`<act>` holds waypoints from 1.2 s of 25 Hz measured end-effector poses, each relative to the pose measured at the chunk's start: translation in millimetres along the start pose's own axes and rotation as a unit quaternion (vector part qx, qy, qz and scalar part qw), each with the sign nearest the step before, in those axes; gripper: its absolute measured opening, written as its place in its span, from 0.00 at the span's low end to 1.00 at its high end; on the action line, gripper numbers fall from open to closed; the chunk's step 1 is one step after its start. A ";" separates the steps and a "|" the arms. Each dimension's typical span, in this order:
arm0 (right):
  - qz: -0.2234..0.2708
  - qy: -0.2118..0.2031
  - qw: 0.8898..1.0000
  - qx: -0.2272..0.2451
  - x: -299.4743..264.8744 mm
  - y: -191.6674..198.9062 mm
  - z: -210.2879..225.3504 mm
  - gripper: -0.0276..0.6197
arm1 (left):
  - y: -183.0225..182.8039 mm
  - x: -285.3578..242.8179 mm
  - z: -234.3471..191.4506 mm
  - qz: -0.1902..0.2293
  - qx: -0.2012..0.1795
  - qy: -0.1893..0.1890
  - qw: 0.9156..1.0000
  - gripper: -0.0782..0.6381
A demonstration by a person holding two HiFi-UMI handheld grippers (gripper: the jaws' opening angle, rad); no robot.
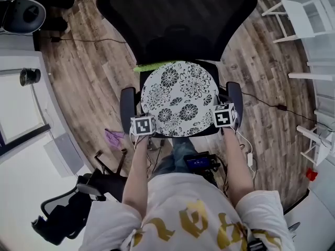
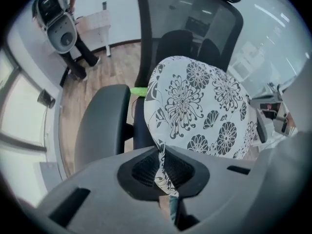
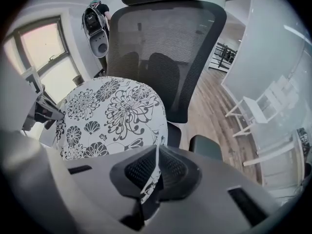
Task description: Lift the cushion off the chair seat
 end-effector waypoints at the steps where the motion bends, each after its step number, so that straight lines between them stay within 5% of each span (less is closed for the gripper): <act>1: 0.004 0.002 1.000 0.001 3.3 -0.1 0.1 0.07 | -3.1 1.9 -0.2 0.008 -0.017 -0.003 1.000 0.14; 14: 0.039 0.020 0.999 -0.024 43.9 13.2 -9.8 0.07 | -26.3 37.0 -10.0 0.056 -0.058 -0.019 0.997 0.14; 30: 0.105 0.031 0.992 -0.061 104.6 24.8 -40.9 0.07 | -32.4 106.3 -28.1 0.104 -0.027 -0.006 0.994 0.14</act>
Point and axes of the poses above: the fingertips, and each gripper's own axes: x backward along the fingers, z to its right, y out of its underside, the point moved 1 cm from there along x, backward along the fingers, and after that the axes turned 10 degrees about -y, right-handed, at the moved point
